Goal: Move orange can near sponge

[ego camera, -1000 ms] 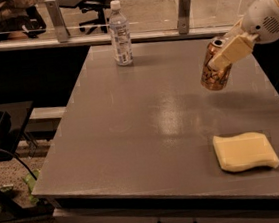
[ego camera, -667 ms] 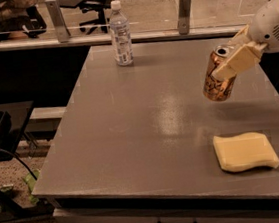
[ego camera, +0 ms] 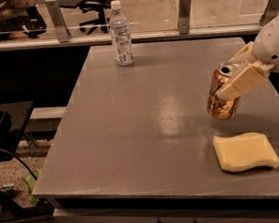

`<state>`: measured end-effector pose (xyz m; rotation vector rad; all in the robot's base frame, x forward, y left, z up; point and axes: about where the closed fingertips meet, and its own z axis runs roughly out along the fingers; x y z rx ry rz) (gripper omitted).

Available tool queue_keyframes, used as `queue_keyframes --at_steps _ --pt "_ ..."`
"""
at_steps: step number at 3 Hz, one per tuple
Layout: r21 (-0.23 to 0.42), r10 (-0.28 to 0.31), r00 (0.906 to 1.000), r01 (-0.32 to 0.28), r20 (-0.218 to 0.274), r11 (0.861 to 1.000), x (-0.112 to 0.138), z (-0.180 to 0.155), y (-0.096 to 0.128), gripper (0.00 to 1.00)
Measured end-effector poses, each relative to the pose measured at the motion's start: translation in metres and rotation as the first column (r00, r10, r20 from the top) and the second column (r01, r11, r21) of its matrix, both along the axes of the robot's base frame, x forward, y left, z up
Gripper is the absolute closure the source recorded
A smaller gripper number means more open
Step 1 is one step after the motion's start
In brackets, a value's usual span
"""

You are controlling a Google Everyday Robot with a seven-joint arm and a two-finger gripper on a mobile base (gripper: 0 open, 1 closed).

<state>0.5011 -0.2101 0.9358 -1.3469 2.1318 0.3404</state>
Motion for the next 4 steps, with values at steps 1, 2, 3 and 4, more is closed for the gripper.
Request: queue_keyframes --at_steps 1,2,3,4 --pt "-0.004 0.012 0.9999 -0.012 -0.007 1.000 -0.010 -0.012 0.001 1.00" --pt "-0.015 0.016 0.9999 -0.016 -0.004 1.000 -0.015 -0.020 0.001 0.82" --pt "-0.020 0.024 0.9997 -0.024 0.007 1.000 -0.019 -0.024 0.002 0.59" --pt "-0.019 0.029 0.9994 -0.029 0.016 0.999 -0.022 -0.026 0.002 0.35"
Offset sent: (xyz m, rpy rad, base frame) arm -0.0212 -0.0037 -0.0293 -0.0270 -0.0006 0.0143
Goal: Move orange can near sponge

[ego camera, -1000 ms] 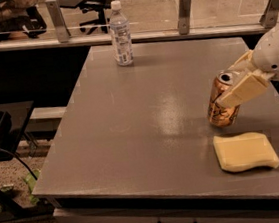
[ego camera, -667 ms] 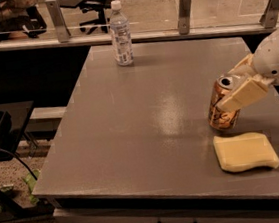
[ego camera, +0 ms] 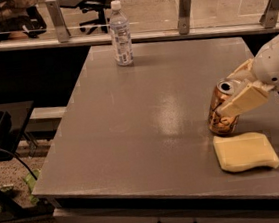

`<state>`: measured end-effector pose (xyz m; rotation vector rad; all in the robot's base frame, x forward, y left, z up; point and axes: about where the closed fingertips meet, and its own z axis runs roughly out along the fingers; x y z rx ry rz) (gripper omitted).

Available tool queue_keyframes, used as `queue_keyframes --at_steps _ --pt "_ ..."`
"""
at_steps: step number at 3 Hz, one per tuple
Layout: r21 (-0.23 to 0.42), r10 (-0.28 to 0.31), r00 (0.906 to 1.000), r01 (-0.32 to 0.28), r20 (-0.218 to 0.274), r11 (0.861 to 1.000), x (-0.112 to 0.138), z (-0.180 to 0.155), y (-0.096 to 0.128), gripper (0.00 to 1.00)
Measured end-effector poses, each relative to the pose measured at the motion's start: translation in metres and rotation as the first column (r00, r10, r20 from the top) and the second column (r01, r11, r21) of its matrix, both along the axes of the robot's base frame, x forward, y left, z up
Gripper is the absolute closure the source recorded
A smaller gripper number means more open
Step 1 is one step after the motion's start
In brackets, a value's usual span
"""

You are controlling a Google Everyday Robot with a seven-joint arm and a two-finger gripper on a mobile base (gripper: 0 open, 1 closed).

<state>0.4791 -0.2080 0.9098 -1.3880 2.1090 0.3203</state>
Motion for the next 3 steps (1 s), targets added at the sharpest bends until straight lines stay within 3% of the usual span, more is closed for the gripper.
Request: queue_keyframes --at_steps 1,2,3 --pt "0.008 -0.004 1.0000 0.004 0.000 1.000 -0.0022 -0.0045 -0.0016 0.12" --pt "0.022 -0.027 0.9996 0.027 0.006 0.999 -0.0031 -0.0127 -0.0039 0.00" --pt "0.022 -0.028 0.9996 0.028 0.007 0.999 -0.0030 -0.0129 -0.0040 0.00"
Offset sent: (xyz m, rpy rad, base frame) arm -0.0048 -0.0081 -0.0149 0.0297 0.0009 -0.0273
